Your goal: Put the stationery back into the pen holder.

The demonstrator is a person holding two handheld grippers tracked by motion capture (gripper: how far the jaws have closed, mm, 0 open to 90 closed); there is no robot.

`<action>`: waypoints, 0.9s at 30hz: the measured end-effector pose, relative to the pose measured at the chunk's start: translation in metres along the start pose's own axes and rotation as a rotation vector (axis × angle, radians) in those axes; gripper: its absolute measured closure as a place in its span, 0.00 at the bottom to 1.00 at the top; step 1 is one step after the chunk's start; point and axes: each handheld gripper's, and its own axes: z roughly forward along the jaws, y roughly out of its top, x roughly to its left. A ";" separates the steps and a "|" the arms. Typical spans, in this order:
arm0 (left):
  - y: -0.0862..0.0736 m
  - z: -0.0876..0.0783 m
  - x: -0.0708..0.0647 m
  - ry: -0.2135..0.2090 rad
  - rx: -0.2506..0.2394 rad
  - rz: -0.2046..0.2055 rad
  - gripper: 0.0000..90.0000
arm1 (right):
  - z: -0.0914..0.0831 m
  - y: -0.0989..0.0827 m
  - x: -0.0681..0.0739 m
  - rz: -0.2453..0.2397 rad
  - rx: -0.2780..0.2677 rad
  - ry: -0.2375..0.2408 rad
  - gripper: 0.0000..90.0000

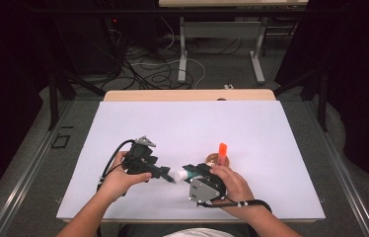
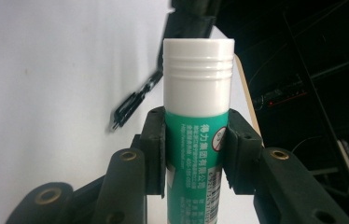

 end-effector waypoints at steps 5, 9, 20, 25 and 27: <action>-0.001 0.001 0.001 0.011 -0.016 0.001 0.31 | -0.008 -0.003 -0.011 0.113 -0.052 -0.008 0.73; 0.000 0.002 0.001 0.019 -0.019 0.028 0.25 | -0.015 -0.008 -0.021 0.200 -0.095 -0.026 0.73; -0.001 0.004 0.000 0.058 -0.095 0.036 0.23 | -0.034 -0.025 -0.040 0.386 -0.160 -0.097 0.73; 0.000 0.004 -0.001 0.052 -0.089 0.037 0.19 | -0.037 -0.038 -0.043 0.475 -0.166 -0.108 0.73; 0.000 0.005 -0.002 0.047 -0.087 0.038 0.18 | -0.037 -0.043 -0.044 0.502 -0.171 -0.113 0.73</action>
